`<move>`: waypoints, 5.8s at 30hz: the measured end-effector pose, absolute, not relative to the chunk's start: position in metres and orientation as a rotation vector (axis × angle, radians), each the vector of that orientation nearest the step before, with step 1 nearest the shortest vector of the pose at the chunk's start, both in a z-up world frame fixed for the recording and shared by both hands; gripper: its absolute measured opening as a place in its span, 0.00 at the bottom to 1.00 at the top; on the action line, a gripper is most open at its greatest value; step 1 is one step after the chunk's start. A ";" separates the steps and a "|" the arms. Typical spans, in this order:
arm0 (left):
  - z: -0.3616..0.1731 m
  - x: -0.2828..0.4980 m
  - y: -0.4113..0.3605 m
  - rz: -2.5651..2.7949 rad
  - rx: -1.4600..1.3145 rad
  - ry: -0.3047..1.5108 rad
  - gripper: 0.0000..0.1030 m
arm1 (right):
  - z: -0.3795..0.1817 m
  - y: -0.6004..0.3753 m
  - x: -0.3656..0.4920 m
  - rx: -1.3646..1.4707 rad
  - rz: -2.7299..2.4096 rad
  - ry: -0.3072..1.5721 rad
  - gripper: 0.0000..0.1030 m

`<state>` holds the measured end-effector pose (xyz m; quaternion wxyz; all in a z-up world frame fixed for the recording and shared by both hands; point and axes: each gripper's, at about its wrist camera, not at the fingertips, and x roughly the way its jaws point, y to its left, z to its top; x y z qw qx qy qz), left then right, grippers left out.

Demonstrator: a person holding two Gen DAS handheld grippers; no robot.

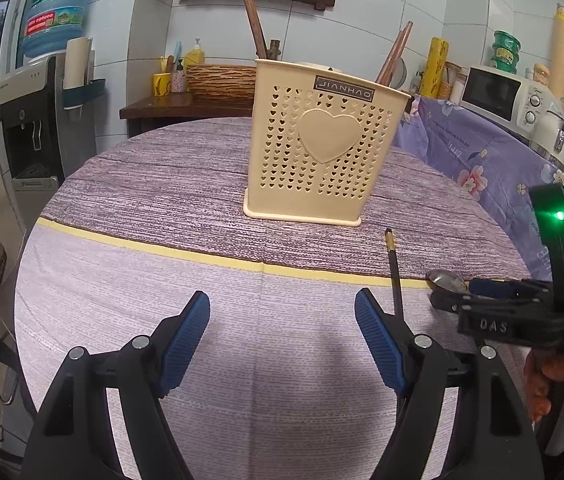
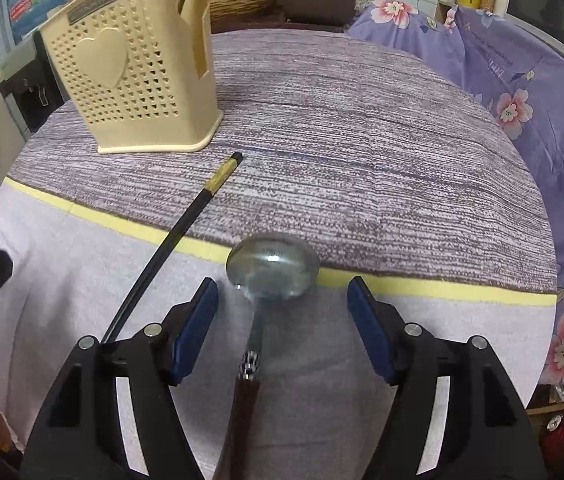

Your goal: Organize utensils

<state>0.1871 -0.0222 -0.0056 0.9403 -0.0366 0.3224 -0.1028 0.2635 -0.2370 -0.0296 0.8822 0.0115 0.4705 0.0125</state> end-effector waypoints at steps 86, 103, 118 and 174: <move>0.105 0.197 -0.009 -0.458 -0.175 0.476 0.08 | 0.070 -0.224 0.188 0.039 0.201 0.527 0.46; 0.234 0.236 0.009 -0.441 -0.175 0.263 0.08 | 0.207 -0.206 0.253 0.013 0.271 0.289 0.46; 0.198 0.298 -0.009 -0.237 -0.153 0.199 0.08 | 0.185 -0.167 0.318 -0.109 0.173 0.270 0.46; 0.037 0.056 0.008 -0.099 -0.017 0.215 0.95 | 0.011 -0.234 0.059 0.055 0.177 0.278 0.94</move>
